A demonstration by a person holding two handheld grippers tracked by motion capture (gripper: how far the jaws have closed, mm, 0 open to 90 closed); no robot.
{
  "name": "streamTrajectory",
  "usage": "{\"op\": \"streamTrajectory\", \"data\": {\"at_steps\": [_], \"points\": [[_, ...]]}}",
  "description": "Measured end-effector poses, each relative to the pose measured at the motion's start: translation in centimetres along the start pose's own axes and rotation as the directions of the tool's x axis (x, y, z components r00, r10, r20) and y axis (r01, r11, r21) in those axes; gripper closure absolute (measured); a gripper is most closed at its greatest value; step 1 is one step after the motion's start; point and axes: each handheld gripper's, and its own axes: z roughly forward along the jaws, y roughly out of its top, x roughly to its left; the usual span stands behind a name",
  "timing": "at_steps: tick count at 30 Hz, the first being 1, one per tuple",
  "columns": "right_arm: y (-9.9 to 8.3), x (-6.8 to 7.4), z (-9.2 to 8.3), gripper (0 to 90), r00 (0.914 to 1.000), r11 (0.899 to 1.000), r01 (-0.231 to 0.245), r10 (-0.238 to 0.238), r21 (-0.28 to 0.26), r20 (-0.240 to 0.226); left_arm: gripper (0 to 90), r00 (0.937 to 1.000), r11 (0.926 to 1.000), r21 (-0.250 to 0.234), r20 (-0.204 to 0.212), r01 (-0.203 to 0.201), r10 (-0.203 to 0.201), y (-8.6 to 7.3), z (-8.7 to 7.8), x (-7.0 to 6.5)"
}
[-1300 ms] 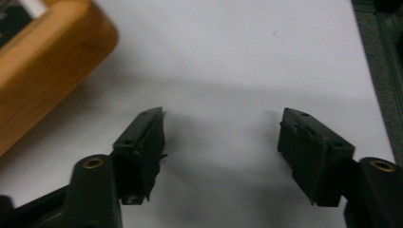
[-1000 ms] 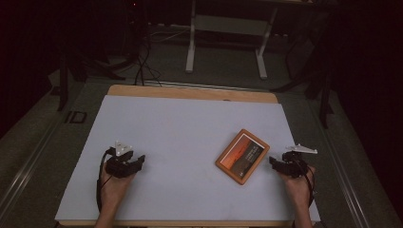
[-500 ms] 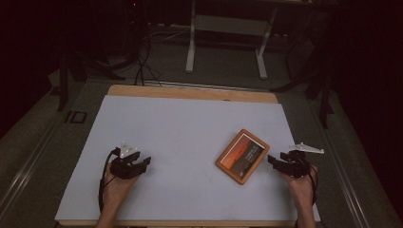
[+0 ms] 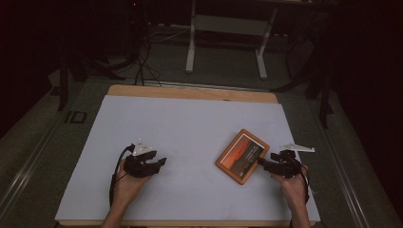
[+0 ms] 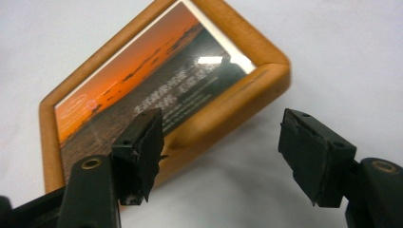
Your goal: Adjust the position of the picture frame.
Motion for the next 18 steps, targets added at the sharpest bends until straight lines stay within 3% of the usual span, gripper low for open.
{"op": "streamTrajectory", "data": {"at_steps": [11,18], "points": [[-0.2,0.2,0.7,29.5,0.9989,0.999,-0.032,0.033,0.02,-0.034,45.3,0.9955,0.9985,0.011,0.078,-0.054,0.053,2.8,2.2,-1.7],[-0.3,0.3,1.2,28.0,0.9981,0.999,-0.036,0.038,0.038,-0.048,45.2,0.9884,0.9966,-0.007,0.128,-0.082,0.082,4.9,3.8,-3.2]]}}
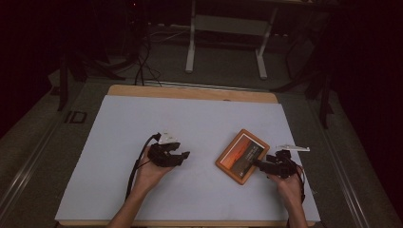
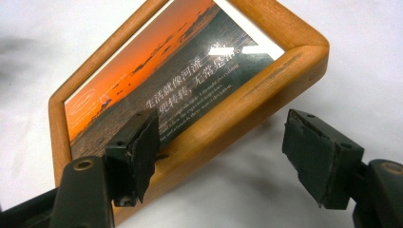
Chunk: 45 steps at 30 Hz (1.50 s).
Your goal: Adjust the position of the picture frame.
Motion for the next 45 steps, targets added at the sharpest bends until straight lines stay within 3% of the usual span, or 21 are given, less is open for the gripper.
{"op": "streamTrajectory", "data": {"at_steps": [9,14,19,31,39,45], "points": [[-0.1,0.0,0.2,28.1,0.9999,1.0,-0.004,0.004,0.004,-0.01,45.1,0.9979,0.9996,0.014,0.06,-0.025,0.024,2.0,2.1,-0.6],[-0.1,0.1,0.4,28.2,0.9999,1.0,-0.003,0.003,0.011,-0.015,45.0,0.9937,0.9992,0.023,0.108,-0.031,0.029,2.7,3.6,-1.1],[-0.1,0.3,0.6,28.1,0.9996,1.0,-0.006,0.006,0.016,-0.027,45.0,0.9846,0.9992,0.029,0.173,-0.027,0.021,3.3,5.2,-1.4],[-0.2,0.2,0.8,27.3,0.999,1.0,-0.017,0.018,0.021,-0.04,39.9,0.9686,0.9972,0.056,0.246,-0.049,0.034,4.5,8.4,-2.2],[-0.2,0.4,1.3,25.7,0.9977,0.999,-0.025,0.026,0.028,-0.063,39.5,0.9488,0.9957,0.067,0.313,-0.064,0.04,4.8,10.6,-3.3],[-0.2,0.5,1.4,24.9,0.9969,0.999,-0.028,0.03,0.033,-0.073,39.8,0.9369,0.9905,0.093,0.344,-0.101,0.064,5.4,12.2,-4.1]]}}
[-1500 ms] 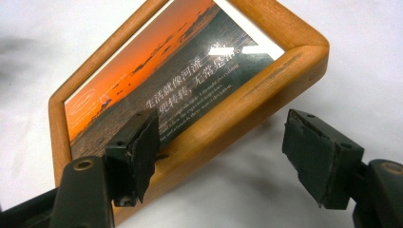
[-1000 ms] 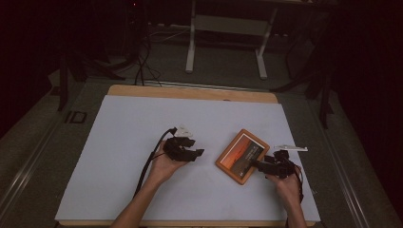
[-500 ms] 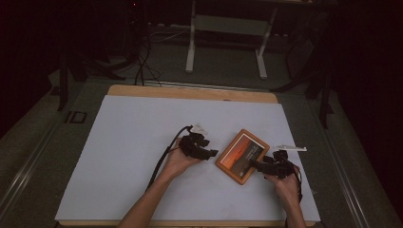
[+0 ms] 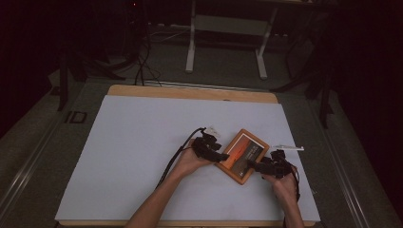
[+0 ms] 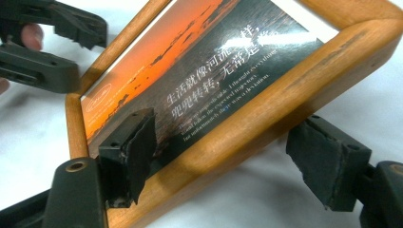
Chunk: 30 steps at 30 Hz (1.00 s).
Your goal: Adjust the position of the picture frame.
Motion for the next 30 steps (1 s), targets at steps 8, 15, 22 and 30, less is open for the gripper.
{"op": "streamTrajectory", "data": {"at_steps": [8,15,22,30], "points": [[0.0,-0.1,0.1,25.4,0.9998,1.0,-0.004,0.004,0.006,-0.018,39.5,0.9985,0.9983,0.059,0.055,-0.005,0.002,0.6,1.6,0.2],[-0.1,-0.3,0.3,25.6,0.9985,1.0,-0.014,0.015,0.018,-0.052,38.4,0.9954,0.9978,0.065,0.093,0.016,-0.022,0.9,2.0,0.9],[-0.1,-0.3,0.3,26.8,0.9977,0.999,-0.015,0.017,0.032,-0.066,31.6,0.9864,0.9955,0.069,0.147,0.064,-0.074,0.9,3.0,1.2],[0.0,-0.2,0.3,28.4,0.997,1.0,0.002,0.0,0.031,-0.077,31.1,0.9875,0.9952,0.075,0.14,0.063,-0.073,0.9,2.9,1.1]]}}
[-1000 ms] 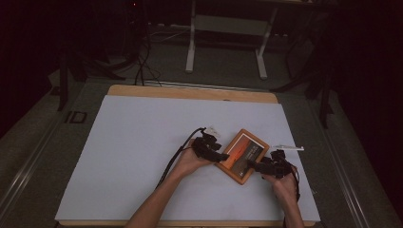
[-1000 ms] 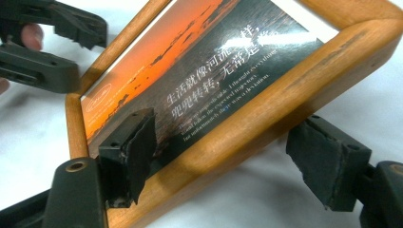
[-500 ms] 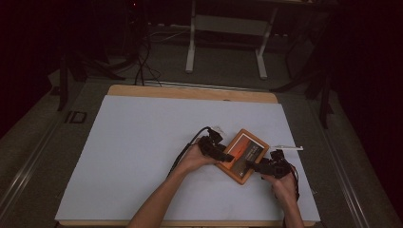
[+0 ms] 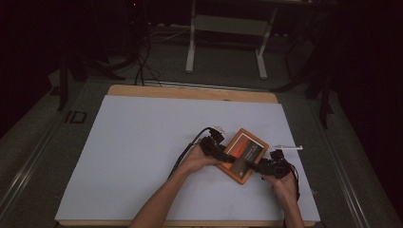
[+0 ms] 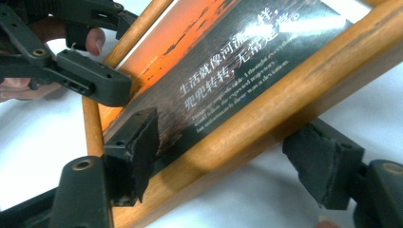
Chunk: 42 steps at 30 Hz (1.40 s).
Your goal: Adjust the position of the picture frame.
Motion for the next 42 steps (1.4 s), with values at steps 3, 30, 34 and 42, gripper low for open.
{"op": "streamTrajectory", "data": {"at_steps": [3,30,34,42], "points": [[0.1,0.5,-0.2,30.0,0.9992,0.999,0.04,-0.04,-0.01,0.008,32.4,0.9996,0.9998,-0.002,-0.021,-0.018,0.018,-0.1,-0.5,-0.4],[1.0,3.2,-2.5,60.9,0.9784,0.981,0.131,-0.151,-0.144,-0.141,65.7,0.979,0.9836,-0.157,-0.196,-0.089,0.057,-4.0,-6.8,-4.6],[1.1,3.3,-2.7,62.0,0.9713,0.978,0.122,-0.152,-0.167,-0.183,66.1,0.9747,0.9834,-0.15,-0.213,-0.101,0.068,-4.2,-7.1,-5.1],[1.3,4.2,-2.7,62.1,0.9632,0.971,0.157,-0.191,-0.183,-0.189,66.6,0.9767,0.9824,-0.162,-0.207,-0.092,0.058,-4.8,-8.1,-5.3]]}}
